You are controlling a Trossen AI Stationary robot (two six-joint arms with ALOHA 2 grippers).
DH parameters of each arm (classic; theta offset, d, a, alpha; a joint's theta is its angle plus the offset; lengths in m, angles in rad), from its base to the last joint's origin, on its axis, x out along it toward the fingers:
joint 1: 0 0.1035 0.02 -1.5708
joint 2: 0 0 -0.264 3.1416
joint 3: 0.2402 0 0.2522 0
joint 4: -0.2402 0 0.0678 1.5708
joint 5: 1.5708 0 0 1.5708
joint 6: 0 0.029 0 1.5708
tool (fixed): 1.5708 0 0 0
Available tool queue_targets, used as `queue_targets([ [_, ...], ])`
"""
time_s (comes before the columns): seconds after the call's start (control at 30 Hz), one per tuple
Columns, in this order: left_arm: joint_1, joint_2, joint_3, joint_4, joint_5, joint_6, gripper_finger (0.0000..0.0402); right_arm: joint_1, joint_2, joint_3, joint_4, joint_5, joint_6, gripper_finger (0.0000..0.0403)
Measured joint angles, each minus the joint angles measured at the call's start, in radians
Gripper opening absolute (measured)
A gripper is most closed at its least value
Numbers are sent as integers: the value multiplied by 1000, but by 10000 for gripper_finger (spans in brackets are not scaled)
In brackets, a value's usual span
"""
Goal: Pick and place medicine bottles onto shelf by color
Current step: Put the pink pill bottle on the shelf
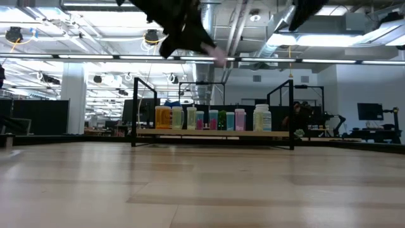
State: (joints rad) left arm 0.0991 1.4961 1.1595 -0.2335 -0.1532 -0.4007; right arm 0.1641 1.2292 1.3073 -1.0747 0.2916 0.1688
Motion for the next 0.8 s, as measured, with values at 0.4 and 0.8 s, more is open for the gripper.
queue_targets([
  [0.4,170,342,407,-452,112,167,93,-168,-239,-397,325,-7,16,260],
  [0.8,199,457,523,-571,87,221,92,-186,-250,-545,467,-13,43,260],
])
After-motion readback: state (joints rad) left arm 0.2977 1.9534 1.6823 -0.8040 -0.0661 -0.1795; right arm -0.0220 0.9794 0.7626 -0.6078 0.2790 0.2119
